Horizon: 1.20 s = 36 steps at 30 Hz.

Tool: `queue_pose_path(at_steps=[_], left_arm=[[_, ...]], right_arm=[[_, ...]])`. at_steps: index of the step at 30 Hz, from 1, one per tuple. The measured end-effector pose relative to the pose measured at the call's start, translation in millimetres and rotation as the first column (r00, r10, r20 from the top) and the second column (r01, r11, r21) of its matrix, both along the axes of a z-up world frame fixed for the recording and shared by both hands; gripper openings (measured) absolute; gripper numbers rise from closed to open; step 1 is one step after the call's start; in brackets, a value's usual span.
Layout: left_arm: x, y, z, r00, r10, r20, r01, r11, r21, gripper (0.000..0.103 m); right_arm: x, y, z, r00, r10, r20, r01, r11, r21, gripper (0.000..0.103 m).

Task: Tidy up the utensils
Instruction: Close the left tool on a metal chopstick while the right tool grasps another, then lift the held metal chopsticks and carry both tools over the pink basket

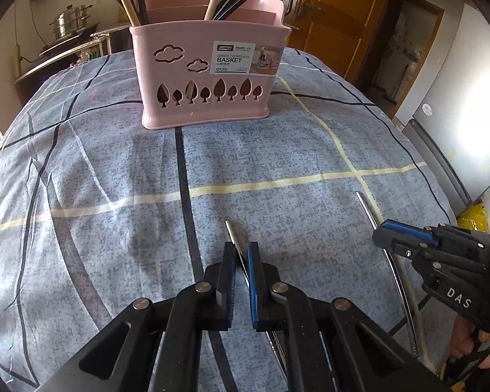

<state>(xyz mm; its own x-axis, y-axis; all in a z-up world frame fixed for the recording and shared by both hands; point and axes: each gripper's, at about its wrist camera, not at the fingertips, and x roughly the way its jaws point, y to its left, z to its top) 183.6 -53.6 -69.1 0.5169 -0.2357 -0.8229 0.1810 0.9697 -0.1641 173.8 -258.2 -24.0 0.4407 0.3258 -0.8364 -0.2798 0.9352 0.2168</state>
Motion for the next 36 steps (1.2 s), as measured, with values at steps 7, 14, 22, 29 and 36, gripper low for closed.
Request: queue_pose_path(at_steps=[7,14,22,29,36], left_arm=[[7,-6,1,0.999,-0.022,-0.028,0.023,0.999,0.040,0.007],[12,-9,1,0.999,-0.013,-0.032,0.015,0.999,0.048,0.007],[16,0,15,1.000,0.003,-0.030,-0.003,1.000,-0.002,0.005],[14,11,57,0.998,0.003,0.061,-0.001,0.999,-0.038,0.004],[16,17,105,0.986,-0.013,0.167,0.020,0.999,-0.044,0.004]], right_arm=[[24,11,-1,1.000,0.012,-0.028,-0.013,0.999,-0.047,0.011],[30,13,-2,0.999,0.008,-0.033,-0.010,0.998,-0.064,0.005],[30,13,16,1.000,0.013,-0.002,-0.013,0.999,-0.034,0.004],[33,10,56,0.996,0.012,0.091,-0.013,1.000,0.009,0.004],[38,8,97,0.982,-0.002,0.190,-0.009,0.998,0.054,0.004]])
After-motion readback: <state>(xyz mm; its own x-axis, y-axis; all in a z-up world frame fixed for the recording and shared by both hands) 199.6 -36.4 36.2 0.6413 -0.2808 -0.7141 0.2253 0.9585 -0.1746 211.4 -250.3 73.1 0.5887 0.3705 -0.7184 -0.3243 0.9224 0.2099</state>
